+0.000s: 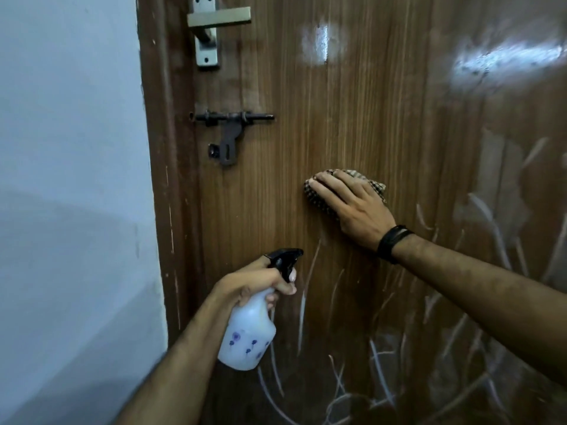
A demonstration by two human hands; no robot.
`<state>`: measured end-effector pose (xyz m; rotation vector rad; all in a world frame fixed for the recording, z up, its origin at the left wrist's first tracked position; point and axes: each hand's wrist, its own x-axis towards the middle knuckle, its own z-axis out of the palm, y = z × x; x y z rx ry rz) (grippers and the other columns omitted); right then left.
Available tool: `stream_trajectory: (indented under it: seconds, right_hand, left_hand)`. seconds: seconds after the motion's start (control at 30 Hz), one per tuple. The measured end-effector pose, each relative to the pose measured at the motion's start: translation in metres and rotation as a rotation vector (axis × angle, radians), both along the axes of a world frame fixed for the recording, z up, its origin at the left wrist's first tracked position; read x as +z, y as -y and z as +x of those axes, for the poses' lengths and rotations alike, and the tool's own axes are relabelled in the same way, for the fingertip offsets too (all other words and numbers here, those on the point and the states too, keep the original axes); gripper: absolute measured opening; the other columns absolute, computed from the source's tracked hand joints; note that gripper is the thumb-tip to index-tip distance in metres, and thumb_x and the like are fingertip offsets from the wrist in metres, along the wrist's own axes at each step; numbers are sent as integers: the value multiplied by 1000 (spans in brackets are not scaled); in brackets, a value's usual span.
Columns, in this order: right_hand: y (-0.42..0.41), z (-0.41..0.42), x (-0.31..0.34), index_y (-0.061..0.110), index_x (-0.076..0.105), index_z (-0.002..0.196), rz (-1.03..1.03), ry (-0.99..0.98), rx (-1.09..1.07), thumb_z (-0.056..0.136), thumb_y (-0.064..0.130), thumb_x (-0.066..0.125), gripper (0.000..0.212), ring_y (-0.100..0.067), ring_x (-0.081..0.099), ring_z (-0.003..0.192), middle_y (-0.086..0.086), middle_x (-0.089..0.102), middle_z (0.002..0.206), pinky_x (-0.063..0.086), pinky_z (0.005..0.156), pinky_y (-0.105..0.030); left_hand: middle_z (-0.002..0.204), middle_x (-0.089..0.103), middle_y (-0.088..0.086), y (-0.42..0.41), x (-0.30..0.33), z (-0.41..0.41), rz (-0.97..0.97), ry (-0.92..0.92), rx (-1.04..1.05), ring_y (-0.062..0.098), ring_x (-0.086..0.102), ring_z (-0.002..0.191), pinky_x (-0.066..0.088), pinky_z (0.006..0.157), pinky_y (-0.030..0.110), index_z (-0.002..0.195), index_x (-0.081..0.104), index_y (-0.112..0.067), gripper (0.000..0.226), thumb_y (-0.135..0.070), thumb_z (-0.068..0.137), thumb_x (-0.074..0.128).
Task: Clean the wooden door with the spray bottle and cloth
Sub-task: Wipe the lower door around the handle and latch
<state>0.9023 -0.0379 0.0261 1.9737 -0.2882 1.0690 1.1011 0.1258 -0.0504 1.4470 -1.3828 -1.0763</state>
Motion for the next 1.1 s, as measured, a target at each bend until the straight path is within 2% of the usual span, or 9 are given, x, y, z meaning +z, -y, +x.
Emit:
stream_trajectory:
  seconds: [0.1, 0.3, 0.4, 0.57, 0.7, 0.83, 0.93, 1.0, 1.1]
  right_hand:
    - [3, -5, -6, 16, 34, 153, -5, 19, -7, 83, 5, 67, 78, -31, 36, 136, -11, 44, 152, 27, 111, -44]
    - [1, -10, -24, 15, 35, 153, 46, 13, -31, 87, 20, 60, 71, -32, 34, 139, -11, 42, 153, 25, 112, -44]
    - [1, -12, -8, 15, 33, 153, 37, -49, -40, 86, 16, 60, 73, -31, 35, 137, -11, 43, 152, 24, 112, -45]
    - [-1, -7, 4, 12, 33, 154, 108, 66, -34, 90, 14, 60, 69, -31, 32, 142, -11, 41, 154, 19, 119, -47]
    - [2, -8, -64, 12, 29, 153, 9, -196, -94, 85, 20, 53, 73, -32, 33, 142, -14, 41, 155, 11, 120, -46]
    - [5, -13, -116, 11, 27, 154, -62, -392, -84, 94, 20, 35, 61, -29, 42, 140, -9, 42, 155, 13, 120, -40]
    - [0, -8, -106, 14, 29, 153, -19, -314, -71, 87, 19, 54, 70, -30, 46, 138, -11, 46, 153, 26, 118, -44]
    - [-4, -1, -82, 16, 29, 152, 110, -158, -61, 78, 15, 62, 82, -32, 43, 140, -13, 44, 153, 31, 117, -49]
    - [-10, 14, -50, 14, 29, 154, 173, 13, -72, 83, 15, 64, 80, -30, 31, 145, -11, 38, 156, 13, 122, -44]
  left_hand:
    - [80, 62, 5, 1, 4, -17, -20, 21, -45, 10, 38, 46, 38, 45, 23, 89, 55, -13, 21, 7, 88, 59]
    - [72, 57, 2, 4, 4, -14, -13, 57, -70, 9, 39, 45, 39, 46, 24, 86, 55, -15, 21, 5, 86, 60]
    - [74, 54, 4, 3, 5, -3, -41, 34, -31, 8, 39, 43, 40, 45, 22, 86, 54, -16, 22, 6, 87, 59]
    - [72, 54, 3, -1, 9, 13, -42, 37, -6, 8, 40, 47, 39, 48, 22, 86, 54, -14, 21, 7, 89, 57]
    - [81, 62, 3, -9, 9, 17, 7, 11, -50, 7, 41, 47, 41, 47, 21, 98, 56, -11, 20, 8, 90, 56]
    - [75, 62, 1, -15, 3, 18, 41, 29, -47, 8, 40, 48, 40, 49, 22, 97, 58, -8, 18, 9, 91, 55]
    - [77, 62, 4, -16, -5, 25, 69, 27, -15, 9, 40, 49, 41, 50, 23, 98, 58, -7, 17, 8, 90, 58]
    - [80, 60, 7, -16, -11, 34, 93, 49, -21, 10, 41, 51, 43, 51, 25, 99, 58, -7, 17, 4, 87, 63]
    - [89, 56, 12, -20, -22, 48, 117, 89, -28, 11, 43, 53, 44, 52, 27, 101, 59, -8, 27, -4, 77, 70]
